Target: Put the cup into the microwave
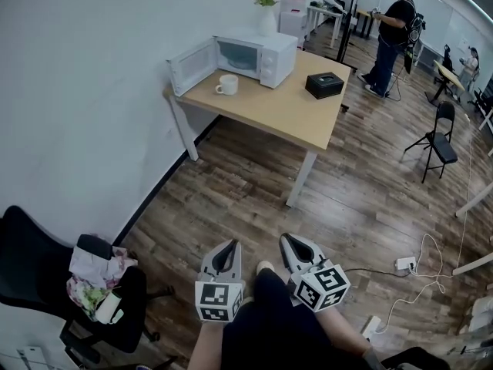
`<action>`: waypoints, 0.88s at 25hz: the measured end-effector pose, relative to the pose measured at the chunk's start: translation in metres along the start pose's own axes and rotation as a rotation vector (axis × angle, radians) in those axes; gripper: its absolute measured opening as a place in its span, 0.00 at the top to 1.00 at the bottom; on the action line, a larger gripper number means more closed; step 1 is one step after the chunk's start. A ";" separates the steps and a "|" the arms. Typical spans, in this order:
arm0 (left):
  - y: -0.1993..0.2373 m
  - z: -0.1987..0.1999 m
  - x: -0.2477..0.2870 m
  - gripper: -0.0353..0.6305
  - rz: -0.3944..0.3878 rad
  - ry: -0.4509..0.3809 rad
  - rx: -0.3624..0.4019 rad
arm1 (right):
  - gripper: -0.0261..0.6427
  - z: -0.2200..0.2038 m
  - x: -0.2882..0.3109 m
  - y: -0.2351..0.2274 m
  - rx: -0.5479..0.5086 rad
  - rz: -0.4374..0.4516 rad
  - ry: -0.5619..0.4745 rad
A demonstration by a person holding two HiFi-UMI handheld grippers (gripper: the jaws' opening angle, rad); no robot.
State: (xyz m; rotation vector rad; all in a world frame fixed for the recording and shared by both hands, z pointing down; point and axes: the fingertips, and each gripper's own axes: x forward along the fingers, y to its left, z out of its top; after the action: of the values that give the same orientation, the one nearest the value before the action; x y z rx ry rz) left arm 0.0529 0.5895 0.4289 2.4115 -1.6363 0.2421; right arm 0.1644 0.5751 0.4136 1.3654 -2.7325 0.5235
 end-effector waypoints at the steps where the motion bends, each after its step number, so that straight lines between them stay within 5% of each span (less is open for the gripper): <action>1: 0.002 -0.001 0.001 0.94 0.001 0.004 0.005 | 0.97 0.000 0.002 0.001 0.002 0.006 0.000; 22: 0.066 0.022 0.076 0.94 0.067 -0.011 -0.009 | 0.97 0.011 0.088 -0.045 0.004 0.018 0.052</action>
State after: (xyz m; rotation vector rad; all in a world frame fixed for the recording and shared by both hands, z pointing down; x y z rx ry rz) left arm 0.0199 0.4926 0.4331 2.3583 -1.7220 0.2323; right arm 0.1465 0.4787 0.4317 1.3101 -2.7067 0.5579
